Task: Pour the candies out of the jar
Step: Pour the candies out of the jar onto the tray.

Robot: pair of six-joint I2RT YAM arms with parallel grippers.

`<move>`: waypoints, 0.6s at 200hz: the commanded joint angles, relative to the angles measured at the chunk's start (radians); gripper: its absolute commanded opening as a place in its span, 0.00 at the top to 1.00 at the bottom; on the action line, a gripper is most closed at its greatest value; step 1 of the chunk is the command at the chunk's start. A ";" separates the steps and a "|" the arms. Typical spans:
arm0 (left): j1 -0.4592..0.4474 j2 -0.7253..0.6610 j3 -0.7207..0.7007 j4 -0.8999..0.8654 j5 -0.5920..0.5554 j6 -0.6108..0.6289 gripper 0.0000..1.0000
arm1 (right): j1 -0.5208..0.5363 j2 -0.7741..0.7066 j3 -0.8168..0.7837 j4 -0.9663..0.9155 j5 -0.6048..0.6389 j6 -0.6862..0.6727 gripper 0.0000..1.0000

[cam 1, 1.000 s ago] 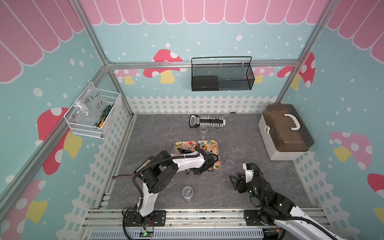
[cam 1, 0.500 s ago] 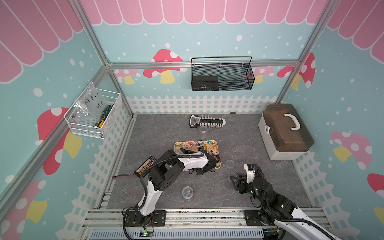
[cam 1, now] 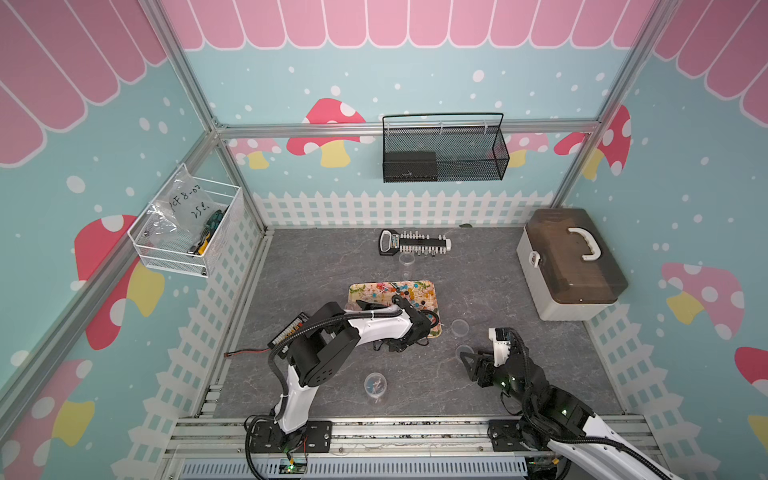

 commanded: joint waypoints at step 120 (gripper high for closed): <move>0.025 -0.089 -0.021 -0.024 0.007 -0.066 0.55 | -0.003 -0.035 -0.013 -0.016 -0.003 0.041 0.36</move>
